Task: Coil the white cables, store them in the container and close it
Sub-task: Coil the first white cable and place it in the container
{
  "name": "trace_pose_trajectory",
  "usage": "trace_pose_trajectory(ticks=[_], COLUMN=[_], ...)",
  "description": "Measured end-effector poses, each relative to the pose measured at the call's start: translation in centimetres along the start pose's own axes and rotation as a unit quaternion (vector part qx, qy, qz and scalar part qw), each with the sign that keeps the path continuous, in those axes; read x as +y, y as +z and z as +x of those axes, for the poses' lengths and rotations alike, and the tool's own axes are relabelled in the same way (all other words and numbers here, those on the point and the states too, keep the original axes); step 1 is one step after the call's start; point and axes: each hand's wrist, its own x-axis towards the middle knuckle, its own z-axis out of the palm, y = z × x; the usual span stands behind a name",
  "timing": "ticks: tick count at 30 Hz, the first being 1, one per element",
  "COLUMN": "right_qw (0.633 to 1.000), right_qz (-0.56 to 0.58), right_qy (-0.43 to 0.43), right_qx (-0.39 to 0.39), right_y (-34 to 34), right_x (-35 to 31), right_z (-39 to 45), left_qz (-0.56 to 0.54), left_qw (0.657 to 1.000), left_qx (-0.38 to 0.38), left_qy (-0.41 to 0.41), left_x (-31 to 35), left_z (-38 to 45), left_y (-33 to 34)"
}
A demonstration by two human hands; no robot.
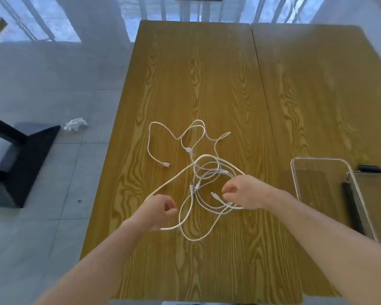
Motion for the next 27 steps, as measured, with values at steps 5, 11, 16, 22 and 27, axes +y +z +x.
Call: trace_pose_trajectory(ticks=[5, 11, 16, 22, 27], right_qw=[0.999, 0.996, 0.981, 0.936, 0.873], right_qz=[0.03, 0.082, 0.187, 0.318, 0.462], right_qy=[0.008, 0.002, 0.06, 0.143, 0.155], right_qx=[-0.03, -0.03, -0.007, 0.045, 0.023], right_y=[3.8, 8.1, 10.6, 12.1, 12.3], right_x=[-0.8, -2.2, -3.7, -4.9, -5.7], right_z=[0.9, 2.2, 4.1, 5.7, 4.7], left_qz=[-0.009, 0.101, 0.154, 0.091, 0.046], left_qw=[0.999, 0.992, 0.984, 0.988, 0.983], left_qx=[0.03, 0.07, 0.085, 0.101, 0.128], left_qy=[-0.043, 0.006, 0.042, 0.077, 0.125], left_x=[-1.5, -2.9, -3.2, -3.7, -3.9], left_z=[-0.6, -1.1, -0.7, -1.4, -2.7], left_y=[2.2, 4.4, 5.4, 6.0, 6.4])
